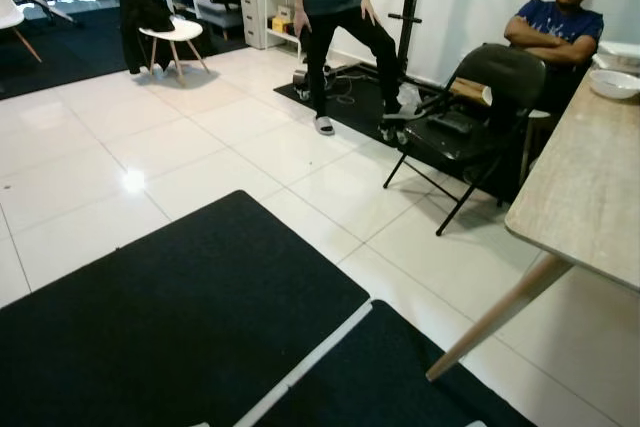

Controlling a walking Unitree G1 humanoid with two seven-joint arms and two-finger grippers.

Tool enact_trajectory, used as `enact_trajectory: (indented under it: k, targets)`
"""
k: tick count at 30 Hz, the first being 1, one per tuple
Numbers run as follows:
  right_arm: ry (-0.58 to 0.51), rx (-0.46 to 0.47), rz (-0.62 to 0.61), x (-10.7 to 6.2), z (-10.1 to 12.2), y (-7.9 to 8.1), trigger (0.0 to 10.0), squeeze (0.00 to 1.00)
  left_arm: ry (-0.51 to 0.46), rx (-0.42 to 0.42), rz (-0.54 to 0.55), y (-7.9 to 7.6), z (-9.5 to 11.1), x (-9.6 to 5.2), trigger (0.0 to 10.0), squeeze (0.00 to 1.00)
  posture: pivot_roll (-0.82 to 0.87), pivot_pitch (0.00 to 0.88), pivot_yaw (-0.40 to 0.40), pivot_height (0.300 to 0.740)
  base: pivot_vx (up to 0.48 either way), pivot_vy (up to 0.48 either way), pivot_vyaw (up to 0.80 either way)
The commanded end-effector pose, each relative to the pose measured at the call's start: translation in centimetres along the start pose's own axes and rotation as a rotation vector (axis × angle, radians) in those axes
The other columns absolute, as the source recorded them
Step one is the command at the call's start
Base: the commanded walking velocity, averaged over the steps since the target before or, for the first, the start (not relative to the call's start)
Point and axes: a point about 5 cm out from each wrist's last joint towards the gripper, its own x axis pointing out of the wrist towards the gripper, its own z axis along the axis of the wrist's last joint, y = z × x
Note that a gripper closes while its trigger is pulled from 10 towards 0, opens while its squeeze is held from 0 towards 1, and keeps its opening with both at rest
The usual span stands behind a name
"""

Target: Restocking fridge

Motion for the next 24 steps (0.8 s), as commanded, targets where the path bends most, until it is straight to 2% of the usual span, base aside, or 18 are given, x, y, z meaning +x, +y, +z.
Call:
enact_trajectory:
  k: [1,15,22,24]
  targets:
    - [-0.002,-0.003,-0.001,0.00,0.10,-0.03,10.0,0.00,0.011,0.003,0.009,0.29,-0.29,-0.08,10.0,0.00,-0.09,0.000,-0.005,0.740,0.277,0.000,0.00]
    - [0.001,0.004,0.010,0.00,0.05,0.02,10.0,0.00,0.016,0.004,0.016,0.63,-0.44,-0.16,10.0,0.00,-0.08,0.000,0.000,0.740,0.283,0.000,0.00]
    - [0.007,-0.005,0.012,-0.01,0.01,0.01,10.0,0.00,0.016,0.004,0.016,0.70,-0.40,-0.16,10.0,0.00,-0.08,0.000,0.000,0.740,0.290,0.000,-0.77]
    - [0.002,0.001,0.005,-0.01,0.04,-0.02,10.0,0.00,0.015,0.004,0.016,0.70,-0.37,-0.16,10.0,0.00,-0.08,0.000,0.006,0.740,0.292,0.000,0.00]
